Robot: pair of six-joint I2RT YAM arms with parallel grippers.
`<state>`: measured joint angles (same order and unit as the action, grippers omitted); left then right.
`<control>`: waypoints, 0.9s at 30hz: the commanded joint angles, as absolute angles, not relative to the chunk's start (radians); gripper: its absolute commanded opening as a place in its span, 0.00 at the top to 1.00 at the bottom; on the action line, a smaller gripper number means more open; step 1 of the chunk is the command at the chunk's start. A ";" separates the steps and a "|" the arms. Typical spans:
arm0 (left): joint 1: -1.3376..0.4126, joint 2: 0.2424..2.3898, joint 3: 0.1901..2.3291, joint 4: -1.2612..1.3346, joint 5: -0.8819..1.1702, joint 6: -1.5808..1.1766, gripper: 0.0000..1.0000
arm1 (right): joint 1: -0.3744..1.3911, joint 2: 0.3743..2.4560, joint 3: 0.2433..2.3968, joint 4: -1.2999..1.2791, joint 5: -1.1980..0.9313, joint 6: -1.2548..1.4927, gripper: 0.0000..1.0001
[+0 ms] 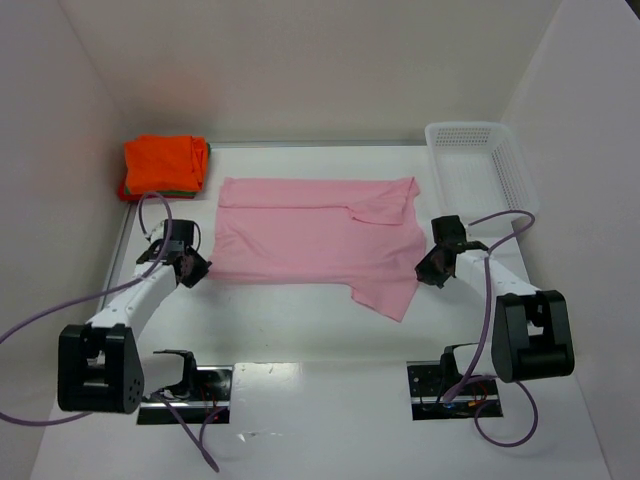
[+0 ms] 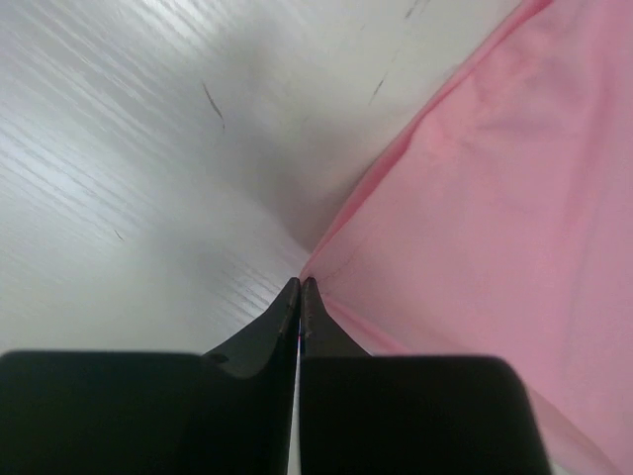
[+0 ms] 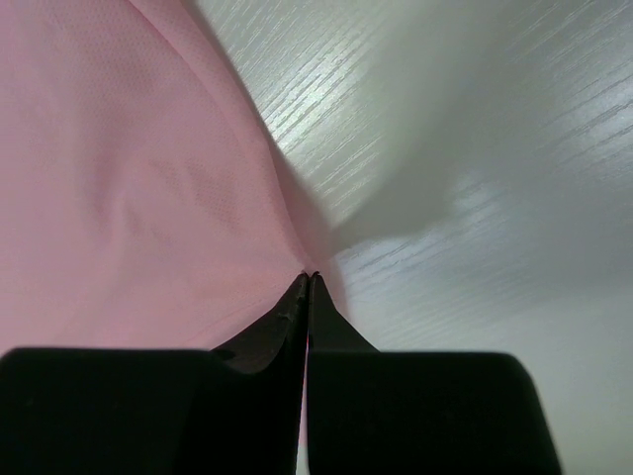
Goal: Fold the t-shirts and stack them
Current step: Grap the side of the flattened tshirt closest away from the robot with both arms, then fold the other side of the tshirt into a rectangle
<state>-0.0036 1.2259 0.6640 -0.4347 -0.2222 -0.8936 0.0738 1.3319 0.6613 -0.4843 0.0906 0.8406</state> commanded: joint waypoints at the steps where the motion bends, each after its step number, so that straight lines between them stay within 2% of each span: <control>1: 0.032 1.140 0.707 -0.474 -0.295 -0.913 1.00 | 0.058 1.298 0.670 -0.495 0.133 0.832 1.00; 10: 0.032 1.149 0.707 -0.446 -0.236 -0.894 1.00 | 0.048 1.258 0.681 -0.495 0.104 0.822 1.00; 16: 0.032 1.170 0.759 -0.413 -0.236 -0.867 1.00 | 0.048 1.249 0.811 -0.485 0.086 0.799 1.00; 27: 0.051 1.357 0.942 -0.307 -0.259 -0.818 1.00 | 0.038 1.406 0.954 -0.390 0.095 0.750 1.00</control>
<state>0.0357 1.2911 0.8749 -0.3756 -0.2314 -0.8551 0.0563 1.3502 0.9009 -0.4503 0.0677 0.7822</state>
